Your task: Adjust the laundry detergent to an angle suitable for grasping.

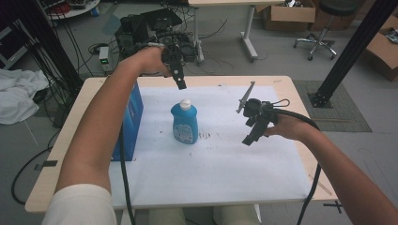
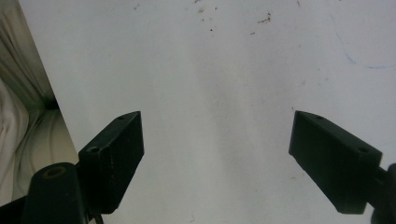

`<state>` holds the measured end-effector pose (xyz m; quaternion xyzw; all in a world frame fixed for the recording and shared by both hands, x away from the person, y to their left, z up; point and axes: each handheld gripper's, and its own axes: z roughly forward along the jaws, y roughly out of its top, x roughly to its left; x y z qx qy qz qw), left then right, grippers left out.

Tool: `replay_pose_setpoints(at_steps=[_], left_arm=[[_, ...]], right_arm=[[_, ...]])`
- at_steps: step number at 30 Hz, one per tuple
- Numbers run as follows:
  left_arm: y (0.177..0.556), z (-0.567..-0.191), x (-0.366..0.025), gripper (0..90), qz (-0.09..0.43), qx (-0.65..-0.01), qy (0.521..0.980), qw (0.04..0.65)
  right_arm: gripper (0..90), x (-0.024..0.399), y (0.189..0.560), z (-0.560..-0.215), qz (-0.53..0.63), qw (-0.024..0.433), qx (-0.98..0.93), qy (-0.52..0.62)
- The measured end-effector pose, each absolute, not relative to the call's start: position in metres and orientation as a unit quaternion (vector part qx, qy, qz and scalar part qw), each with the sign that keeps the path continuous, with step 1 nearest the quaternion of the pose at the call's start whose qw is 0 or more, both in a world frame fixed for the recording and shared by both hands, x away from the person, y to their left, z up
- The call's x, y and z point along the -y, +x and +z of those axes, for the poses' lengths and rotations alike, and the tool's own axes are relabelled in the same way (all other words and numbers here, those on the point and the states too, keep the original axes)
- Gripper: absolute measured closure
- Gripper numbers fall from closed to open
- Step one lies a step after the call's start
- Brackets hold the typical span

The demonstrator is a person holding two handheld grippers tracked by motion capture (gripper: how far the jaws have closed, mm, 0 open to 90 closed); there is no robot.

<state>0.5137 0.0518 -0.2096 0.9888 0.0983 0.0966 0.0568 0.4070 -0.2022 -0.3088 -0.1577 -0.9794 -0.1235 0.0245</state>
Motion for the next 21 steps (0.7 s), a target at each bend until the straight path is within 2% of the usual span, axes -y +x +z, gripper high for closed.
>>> replay_pose_setpoints(at_steps=[21], left_arm=[[0.5113,-0.2050,-0.0507,22.1,0.104,-0.100,0.988,0.062]], right_arm=[[16.7,0.2078,0.3974,-0.2980,-0.195,-0.007,0.966,-0.172]])
